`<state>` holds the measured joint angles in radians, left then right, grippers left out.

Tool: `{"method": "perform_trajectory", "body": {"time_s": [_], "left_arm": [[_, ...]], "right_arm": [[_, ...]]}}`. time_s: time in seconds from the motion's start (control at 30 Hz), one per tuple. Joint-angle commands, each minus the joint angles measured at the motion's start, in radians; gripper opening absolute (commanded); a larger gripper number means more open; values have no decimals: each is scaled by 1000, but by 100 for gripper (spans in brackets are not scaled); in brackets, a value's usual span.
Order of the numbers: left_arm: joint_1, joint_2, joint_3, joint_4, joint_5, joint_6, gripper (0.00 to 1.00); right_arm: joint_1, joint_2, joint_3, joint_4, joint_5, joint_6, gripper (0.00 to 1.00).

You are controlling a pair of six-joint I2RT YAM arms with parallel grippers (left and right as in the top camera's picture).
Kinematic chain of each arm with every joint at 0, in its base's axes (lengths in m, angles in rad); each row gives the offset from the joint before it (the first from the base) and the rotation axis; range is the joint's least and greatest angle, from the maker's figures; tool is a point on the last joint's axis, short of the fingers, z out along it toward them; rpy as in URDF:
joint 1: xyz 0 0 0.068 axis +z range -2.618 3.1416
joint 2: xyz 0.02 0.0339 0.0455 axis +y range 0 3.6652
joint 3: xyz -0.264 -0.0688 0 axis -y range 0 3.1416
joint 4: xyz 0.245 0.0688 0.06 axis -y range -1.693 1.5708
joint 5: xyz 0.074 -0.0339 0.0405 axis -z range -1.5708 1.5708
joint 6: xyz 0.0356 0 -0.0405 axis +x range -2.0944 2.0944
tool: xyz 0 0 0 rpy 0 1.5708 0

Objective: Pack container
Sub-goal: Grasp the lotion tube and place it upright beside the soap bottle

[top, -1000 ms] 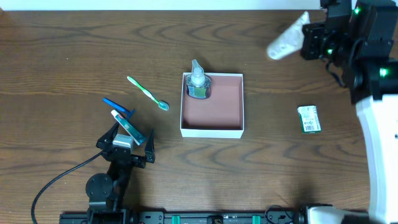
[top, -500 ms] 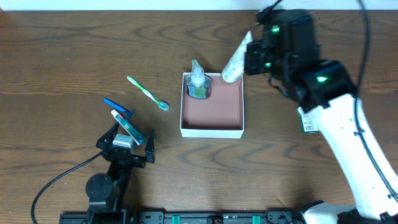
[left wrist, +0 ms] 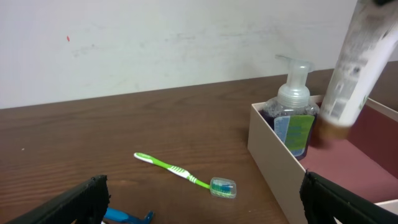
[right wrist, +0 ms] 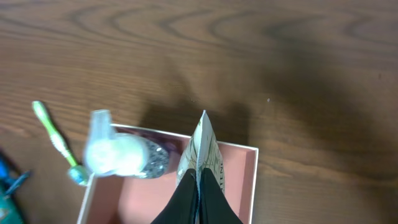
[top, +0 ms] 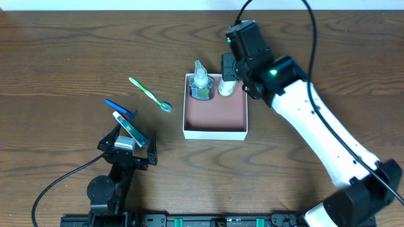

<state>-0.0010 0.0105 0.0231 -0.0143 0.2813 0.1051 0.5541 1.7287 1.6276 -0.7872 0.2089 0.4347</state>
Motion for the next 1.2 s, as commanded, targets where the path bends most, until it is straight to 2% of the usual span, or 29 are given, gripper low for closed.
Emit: {"method": "perform_trajectory", "body": {"time_s": [0.0,0.47,0.93,1.17], "left_arm": [[3,-5,-19,-33,3,-1,98],[3,-5,-19,-33,3,-1,98],[3,-5,-19,-33,3,-1,98],[3,-5,-19,-33,3,-1,98]], "right_arm": [[8,25,20,23,57,44,1],[17,106,20,123,44,66,1],[31,106,20,123,29,65,1],[39,106,20,126,27,19,1]]}}
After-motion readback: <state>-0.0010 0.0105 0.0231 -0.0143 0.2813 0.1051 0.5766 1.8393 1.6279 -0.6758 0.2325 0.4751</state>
